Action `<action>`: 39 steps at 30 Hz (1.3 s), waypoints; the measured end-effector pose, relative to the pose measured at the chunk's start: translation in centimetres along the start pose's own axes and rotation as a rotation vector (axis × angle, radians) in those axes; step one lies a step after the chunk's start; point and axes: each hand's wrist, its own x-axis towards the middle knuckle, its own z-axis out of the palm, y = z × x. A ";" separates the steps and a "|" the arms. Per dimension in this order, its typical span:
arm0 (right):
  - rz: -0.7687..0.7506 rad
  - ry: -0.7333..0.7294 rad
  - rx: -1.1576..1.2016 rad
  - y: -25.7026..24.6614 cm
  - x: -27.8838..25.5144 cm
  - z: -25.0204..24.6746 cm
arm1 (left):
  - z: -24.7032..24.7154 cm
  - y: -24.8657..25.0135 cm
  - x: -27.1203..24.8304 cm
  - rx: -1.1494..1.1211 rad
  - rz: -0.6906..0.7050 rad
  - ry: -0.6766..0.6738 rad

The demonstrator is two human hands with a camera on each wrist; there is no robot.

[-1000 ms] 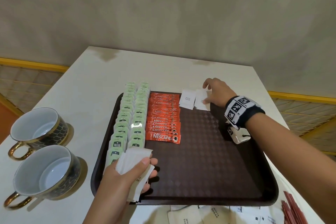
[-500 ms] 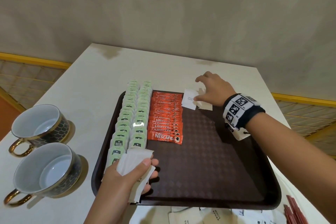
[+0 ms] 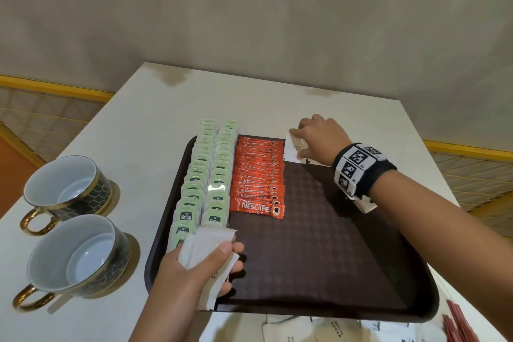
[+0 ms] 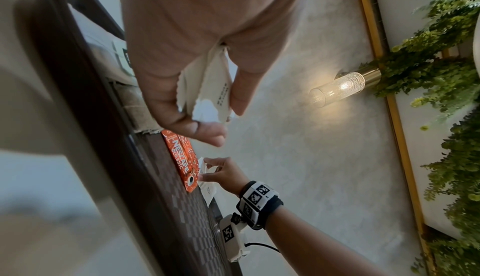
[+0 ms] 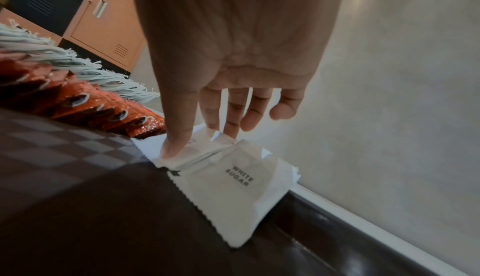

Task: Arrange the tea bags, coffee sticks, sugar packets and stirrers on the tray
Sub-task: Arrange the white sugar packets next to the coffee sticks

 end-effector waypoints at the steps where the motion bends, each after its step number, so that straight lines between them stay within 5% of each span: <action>1: -0.002 -0.004 -0.003 0.0 0.1 0.1 | -0.1 -0.1 0.0 -0.003 -0.004 -0.005; 11: 0.103 0.063 0.193 1.2 -3.6 -3.0 | 0.8 1.7 -0.3 -0.314 -0.163 -0.257; 16: -0.001 0.162 0.721 -2.6 -9.3 -7.0 | 1.7 2.6 -0.3 -0.279 -0.155 -0.387; 20: -0.076 0.049 1.182 -7.1 -14.0 -9.2 | 2.5 2.7 -1.1 -0.207 -0.073 -0.429; 27: 0.021 -0.080 1.407 -9.3 -18.4 -9.2 | 2.5 2.6 -3.0 -0.254 -0.053 -0.495; 34: 0.194 0.169 1.392 -6.9 -22.0 -10.5 | 1.1 2.7 -3.7 -0.222 0.006 -0.425; 39: 0.083 0.117 1.476 -8.2 -23.3 -11.9 | 0.9 2.2 -4.4 -0.124 0.048 -0.414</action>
